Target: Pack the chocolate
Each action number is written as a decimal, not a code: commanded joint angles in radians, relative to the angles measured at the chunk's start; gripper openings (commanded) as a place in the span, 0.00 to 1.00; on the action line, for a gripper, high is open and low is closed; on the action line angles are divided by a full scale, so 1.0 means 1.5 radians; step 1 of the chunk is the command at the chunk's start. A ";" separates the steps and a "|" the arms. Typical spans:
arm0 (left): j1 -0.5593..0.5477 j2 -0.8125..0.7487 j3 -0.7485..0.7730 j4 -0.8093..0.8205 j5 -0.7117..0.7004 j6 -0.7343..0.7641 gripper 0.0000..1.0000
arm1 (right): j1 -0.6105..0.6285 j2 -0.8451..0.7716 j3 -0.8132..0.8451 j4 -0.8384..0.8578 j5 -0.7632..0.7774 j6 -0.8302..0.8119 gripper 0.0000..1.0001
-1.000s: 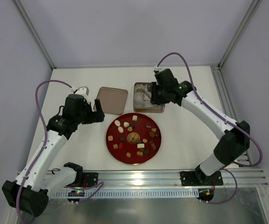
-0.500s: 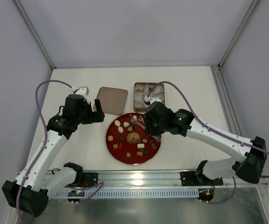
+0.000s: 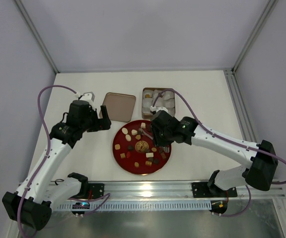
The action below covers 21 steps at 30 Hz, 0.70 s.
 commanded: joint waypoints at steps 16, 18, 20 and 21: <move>-0.001 -0.001 0.005 0.004 0.001 0.002 1.00 | 0.014 0.034 0.002 0.052 -0.006 0.008 0.43; -0.001 -0.002 0.005 0.004 0.001 0.002 1.00 | 0.014 0.037 0.001 0.055 -0.009 0.009 0.43; -0.001 -0.001 0.005 0.004 0.001 0.002 1.00 | 0.015 0.040 0.002 0.057 -0.013 0.008 0.43; -0.001 -0.002 0.005 0.004 0.000 0.002 1.00 | 0.014 0.038 0.001 0.058 -0.014 0.008 0.43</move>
